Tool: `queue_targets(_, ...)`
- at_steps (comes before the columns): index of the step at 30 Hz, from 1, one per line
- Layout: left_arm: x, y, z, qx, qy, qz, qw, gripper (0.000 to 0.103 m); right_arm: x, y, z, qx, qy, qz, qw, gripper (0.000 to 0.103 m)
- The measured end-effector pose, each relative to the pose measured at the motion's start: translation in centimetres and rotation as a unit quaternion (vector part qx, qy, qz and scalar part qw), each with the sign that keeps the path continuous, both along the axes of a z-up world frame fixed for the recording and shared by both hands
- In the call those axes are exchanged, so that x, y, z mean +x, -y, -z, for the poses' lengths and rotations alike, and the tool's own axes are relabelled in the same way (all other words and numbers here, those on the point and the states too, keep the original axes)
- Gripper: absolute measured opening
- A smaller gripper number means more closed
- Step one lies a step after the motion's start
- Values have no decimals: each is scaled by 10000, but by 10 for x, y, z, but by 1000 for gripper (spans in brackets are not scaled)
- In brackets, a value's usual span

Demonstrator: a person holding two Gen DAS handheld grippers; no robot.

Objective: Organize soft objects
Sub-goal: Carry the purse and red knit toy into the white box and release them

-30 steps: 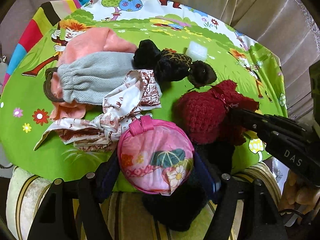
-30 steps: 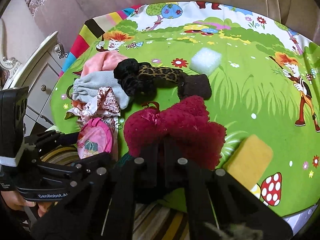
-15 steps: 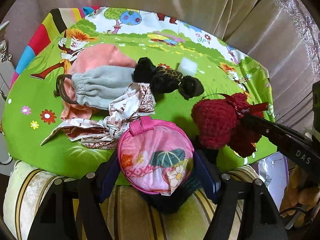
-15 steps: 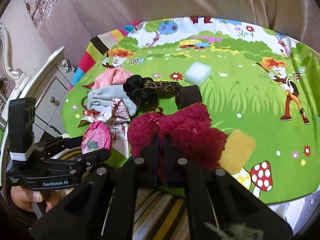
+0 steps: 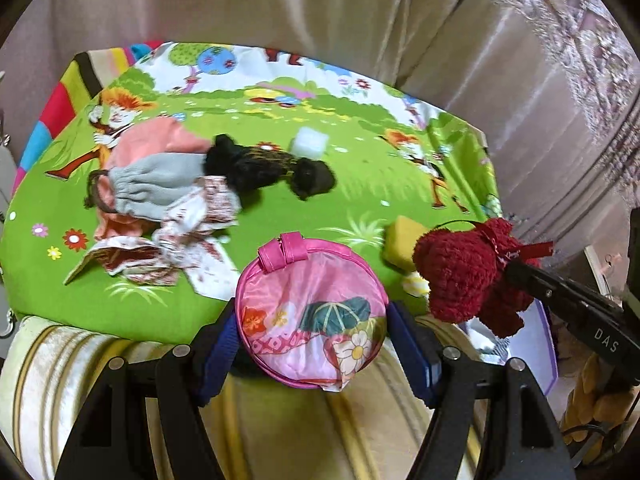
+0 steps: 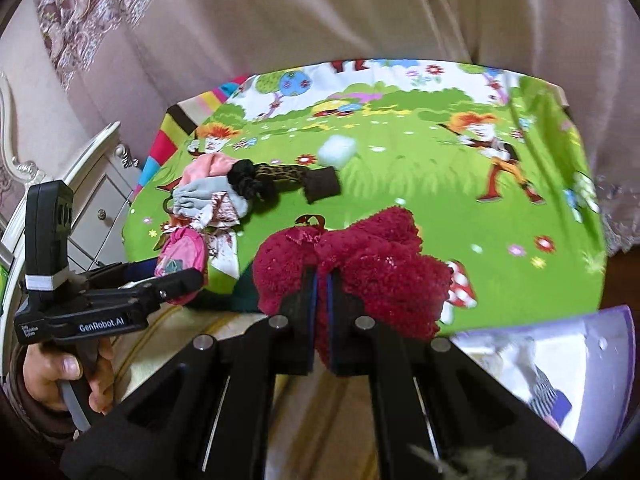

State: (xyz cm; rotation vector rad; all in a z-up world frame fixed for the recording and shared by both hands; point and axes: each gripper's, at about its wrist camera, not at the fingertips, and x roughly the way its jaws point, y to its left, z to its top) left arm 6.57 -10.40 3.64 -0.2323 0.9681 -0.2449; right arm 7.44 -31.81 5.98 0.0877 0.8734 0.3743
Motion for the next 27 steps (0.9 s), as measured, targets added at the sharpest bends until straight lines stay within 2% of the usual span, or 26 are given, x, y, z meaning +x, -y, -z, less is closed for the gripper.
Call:
queue_targets(11, -32, 80, -14, 3, 143, 952, 9954, 72, -53, 82, -4, 173, 112, 907, 9957, 7)
queue_targets(18, -52, 149, -18, 162, 217, 1735, 9845, 73, -76, 124, -1, 160, 237, 1428, 9893, 7)
queue_targets(27, -67, 210, -12, 342, 175, 2394, 9702, 74, -87, 169, 2, 235, 367, 1973, 9794, 7)
